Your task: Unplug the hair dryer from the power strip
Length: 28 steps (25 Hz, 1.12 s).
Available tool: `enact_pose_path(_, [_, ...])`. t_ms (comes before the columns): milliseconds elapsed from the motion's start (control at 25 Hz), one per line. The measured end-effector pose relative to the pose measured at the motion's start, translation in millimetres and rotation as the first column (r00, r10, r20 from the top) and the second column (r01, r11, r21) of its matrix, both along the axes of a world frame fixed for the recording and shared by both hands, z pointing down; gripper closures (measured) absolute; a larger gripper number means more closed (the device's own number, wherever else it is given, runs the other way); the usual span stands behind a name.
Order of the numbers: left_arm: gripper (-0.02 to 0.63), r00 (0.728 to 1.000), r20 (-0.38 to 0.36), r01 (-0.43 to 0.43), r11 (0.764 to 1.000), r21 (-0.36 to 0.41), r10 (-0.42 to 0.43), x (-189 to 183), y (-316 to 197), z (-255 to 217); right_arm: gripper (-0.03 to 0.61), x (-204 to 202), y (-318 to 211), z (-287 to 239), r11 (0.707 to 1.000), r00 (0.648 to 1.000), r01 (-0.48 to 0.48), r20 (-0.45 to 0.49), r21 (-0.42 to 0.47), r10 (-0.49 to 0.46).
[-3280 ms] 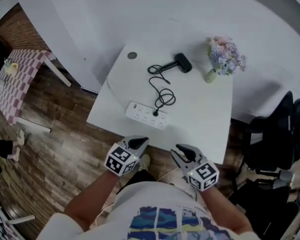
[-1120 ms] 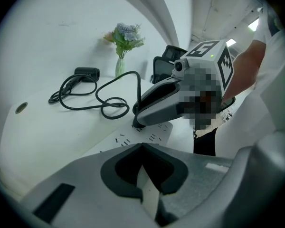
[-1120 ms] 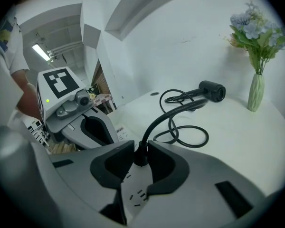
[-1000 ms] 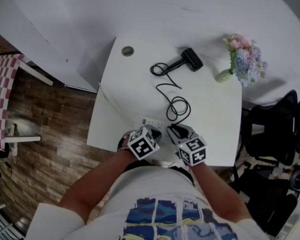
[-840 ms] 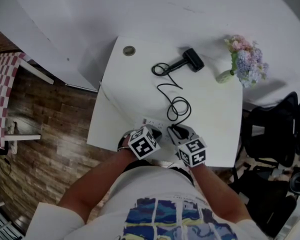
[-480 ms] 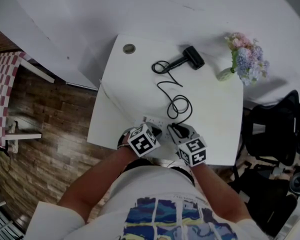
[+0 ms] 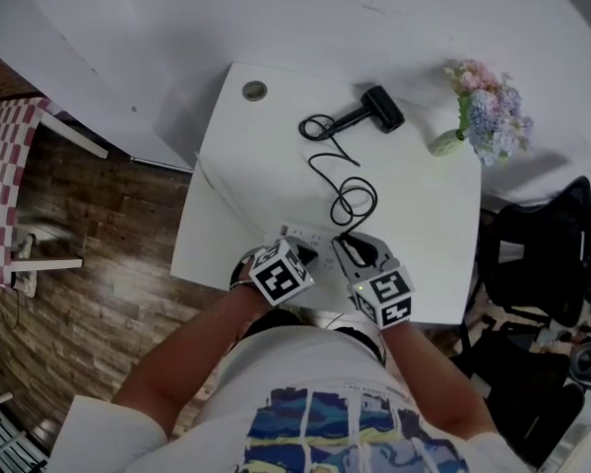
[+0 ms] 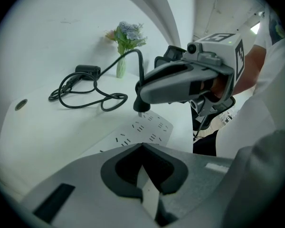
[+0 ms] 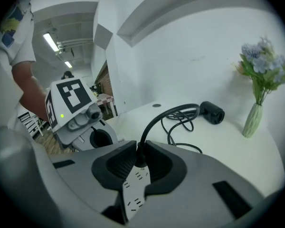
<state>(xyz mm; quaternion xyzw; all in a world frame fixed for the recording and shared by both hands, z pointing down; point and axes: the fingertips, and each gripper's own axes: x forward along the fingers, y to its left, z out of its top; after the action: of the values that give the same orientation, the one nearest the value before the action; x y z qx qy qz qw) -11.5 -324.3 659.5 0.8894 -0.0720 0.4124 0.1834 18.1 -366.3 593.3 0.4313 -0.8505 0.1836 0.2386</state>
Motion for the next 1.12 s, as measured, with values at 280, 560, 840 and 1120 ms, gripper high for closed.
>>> enact_pose_path(280, [0.612,1.0,-0.005,-0.004,1.0,0.009,0.004,1,1,1,0.523,13,-4,-13,1.0,0.999,-0.005,0.045,-0.003,0.005])
enact_pose_path(560, [0.612,1.0,-0.008,0.005,1.0,0.005,-0.005,2,1,1,0.523,28,-2,-23,0.999,0.996,-0.032,0.088,0.0,0.032])
enact_pose_path(840, [0.612,1.0,0.0,0.005,1.0,-0.001,-0.005,0,2,0,0.522,45,4,-29,0.999,0.992,-0.052,0.117,0.007,0.051])
enact_pose_path(1120, [0.612,1.0,-0.001,0.009,1.0,0.001,-0.009,1,2,0,0.523,59,10,-32,0.998,0.991,-0.069,0.113,0.009,0.068])
